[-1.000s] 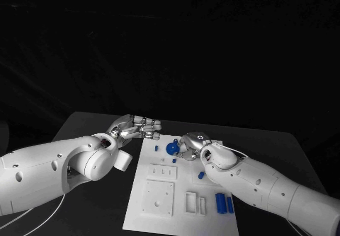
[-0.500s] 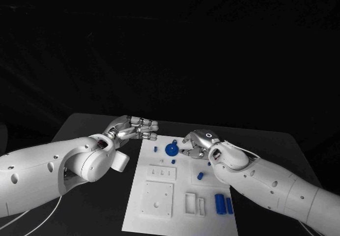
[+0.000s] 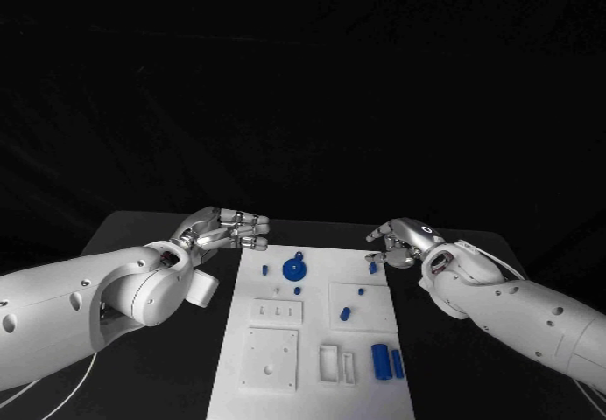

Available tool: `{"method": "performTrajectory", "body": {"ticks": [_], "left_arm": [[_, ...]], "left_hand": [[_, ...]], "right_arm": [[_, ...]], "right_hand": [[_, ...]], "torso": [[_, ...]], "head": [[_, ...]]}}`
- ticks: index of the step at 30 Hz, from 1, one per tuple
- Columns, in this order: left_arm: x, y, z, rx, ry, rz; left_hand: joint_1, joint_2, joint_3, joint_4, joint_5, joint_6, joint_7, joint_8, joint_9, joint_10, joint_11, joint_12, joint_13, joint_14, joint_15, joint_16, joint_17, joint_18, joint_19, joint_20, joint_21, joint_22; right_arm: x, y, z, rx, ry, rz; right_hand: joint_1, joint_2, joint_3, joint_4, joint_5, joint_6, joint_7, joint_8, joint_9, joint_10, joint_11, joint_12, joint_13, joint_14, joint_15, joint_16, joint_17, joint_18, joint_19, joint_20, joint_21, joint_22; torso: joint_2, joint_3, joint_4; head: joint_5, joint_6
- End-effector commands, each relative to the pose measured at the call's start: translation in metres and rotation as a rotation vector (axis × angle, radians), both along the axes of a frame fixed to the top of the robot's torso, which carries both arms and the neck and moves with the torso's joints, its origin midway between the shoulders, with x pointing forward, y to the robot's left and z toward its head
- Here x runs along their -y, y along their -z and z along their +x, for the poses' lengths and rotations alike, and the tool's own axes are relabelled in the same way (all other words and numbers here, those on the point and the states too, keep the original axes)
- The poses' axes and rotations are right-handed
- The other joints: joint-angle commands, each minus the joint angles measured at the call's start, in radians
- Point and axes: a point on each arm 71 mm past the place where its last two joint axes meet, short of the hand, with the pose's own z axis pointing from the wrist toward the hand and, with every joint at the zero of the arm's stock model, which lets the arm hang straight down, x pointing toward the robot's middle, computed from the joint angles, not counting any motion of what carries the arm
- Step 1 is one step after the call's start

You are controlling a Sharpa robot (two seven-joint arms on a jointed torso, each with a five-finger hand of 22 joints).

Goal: Assemble the parts on the task board

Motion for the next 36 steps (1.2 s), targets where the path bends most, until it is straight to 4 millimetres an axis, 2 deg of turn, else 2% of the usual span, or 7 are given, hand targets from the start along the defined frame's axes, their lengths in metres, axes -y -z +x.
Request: {"method": "performTrajectory", "body": {"ticks": [1, 3, 10, 12, 21, 31, 36], "left_arm": [[0.000, -0.001, 0.000, 0.008, 0.023, -0.010], [-0.001, -0.001, 0.000, 0.008, 0.022, -0.008], [-0.004, 0.000, 0.003, 0.009, 0.015, -0.004], [-0.005, 0.000, 0.003, 0.009, 0.014, -0.003], [-0.005, 0.001, 0.004, 0.011, 0.015, -0.002], [-0.003, 0.002, 0.004, 0.011, 0.021, 0.001], [-0.003, 0.002, 0.004, 0.011, 0.022, 0.002]], "left_hand": [[0.001, 0.006, 0.006, -0.004, 0.002, 0.010, -0.001, 0.000, 0.000, 0.010, -0.003, 0.001, 0.001, -0.003, -0.003, 0.000, -0.001, -0.001, 0.004, 0.004, -0.002, 0.000], [0.001, 0.006, 0.009, -0.006, 0.002, 0.011, -0.002, 0.000, -0.001, 0.015, -0.004, 0.001, 0.001, 0.000, -0.004, 0.000, -0.001, -0.002, 0.004, 0.003, -0.001, 0.000], [0.000, 0.005, 0.012, -0.008, 0.002, 0.011, -0.001, 0.000, -0.001, 0.016, -0.004, 0.001, 0.001, 0.000, -0.005, 0.000, -0.001, -0.003, 0.004, 0.002, 0.000, 0.001], [-0.001, 0.005, 0.014, -0.010, 0.003, 0.010, -0.001, 0.000, -0.001, 0.015, -0.004, 0.001, 0.001, 0.000, -0.005, 0.000, -0.002, -0.003, 0.003, 0.002, 0.001, 0.001], [-0.001, 0.004, 0.017, -0.013, 0.003, 0.009, -0.001, 0.000, -0.001, 0.009, -0.002, 0.001, 0.001, -0.003, -0.004, 0.000, -0.002, -0.003, 0.001, 0.002, 0.001, 0.001], [-0.001, 0.004, 0.017, -0.013, 0.003, 0.009, -0.001, 0.000, -0.001, 0.009, -0.002, 0.001, 0.001, -0.003, -0.004, 0.000, -0.002, -0.003, 0.001, 0.002, 0.001, 0.001], [-0.001, 0.004, 0.018, -0.016, 0.002, 0.009, 0.000, 0.000, -0.001, 0.008, -0.002, 0.001, 0.001, -0.003, -0.003, 0.000, -0.002, -0.003, 0.000, 0.003, 0.003, 0.001]], "right_arm": [[0.012, 0.003, 0.000, -0.041, -0.073, 0.120], [0.023, 0.006, 0.002, -0.054, -0.069, 0.121], [0.053, 0.018, 0.008, -0.100, -0.027, 0.145], [0.056, 0.021, 0.009, -0.111, -0.021, 0.151], [0.050, 0.034, 0.013, -0.157, -0.032, 0.160], [0.042, 0.048, 0.016, -0.219, -0.044, 0.142], [0.039, 0.056, 0.015, -0.260, -0.051, 0.122]], "right_hand": [[0.011, -0.003, -0.001, -0.019, 0.005, 0.000, -0.006, -0.002, 0.000, -0.014, -0.004, -0.010, -0.005, -0.009, -0.002, -0.012, -0.008, 0.000, 0.044, 0.003, -0.014, 0.028], [0.019, -0.004, -0.004, -0.031, -0.001, -0.011, -0.008, -0.002, 0.000, -0.024, -0.006, -0.020, -0.010, -0.015, -0.003, -0.025, -0.018, 0.000, 0.039, 0.003, -0.034, 0.027], [0.037, -0.011, -0.028, -0.040, -0.019, -0.060, -0.008, -0.003, -0.001, -0.042, -0.011, -0.035, -0.022, -0.026, -0.005, -0.041, -0.030, 0.000, 0.033, 0.001, -0.082, 0.026], [0.040, -0.011, -0.029, -0.041, -0.019, -0.074, -0.007, -0.004, -0.002, -0.043, -0.010, -0.036, -0.022, -0.027, -0.004, -0.040, -0.030, 0.001, 0.033, 0.001, -0.086, 0.027], [0.048, -0.007, -0.026, -0.047, -0.011, -0.085, -0.008, -0.003, -0.002, -0.047, -0.014, -0.034, -0.022, -0.028, -0.005, -0.038, -0.028, 0.002, 0.034, 0.002, -0.089, 0.034], [0.037, 0.002, -0.004, -0.070, 0.010, -0.054, -0.013, -0.002, 0.000, -0.048, -0.018, -0.029, -0.022, -0.028, -0.009, -0.033, -0.022, -0.003, 0.037, -0.004, -0.098, 0.053], [0.035, 0.003, -0.001, -0.078, 0.035, -0.056, -0.013, -0.002, -0.001, -0.050, -0.019, -0.028, -0.022, -0.029, -0.009, -0.032, -0.021, -0.002, 0.037, -0.003, -0.103, 0.055]], "torso": [[-0.001, 0.0076, -0.0074], [-0.001, 0.0097, -0.0092], [0.000, 0.0067, -0.0059], [0.001, 0.0083, -0.0058], [0.000, 0.0046, -0.0025], [0.005, 0.0060, 0.0036], [0.008, 0.0085, 0.0051]], "head": [[-0.005, 0.000], [-0.007, -0.001], [-0.016, -0.003], [-0.017, -0.003], [-0.023, -0.011], [-0.030, -0.014], [-0.032, -0.017]]}}
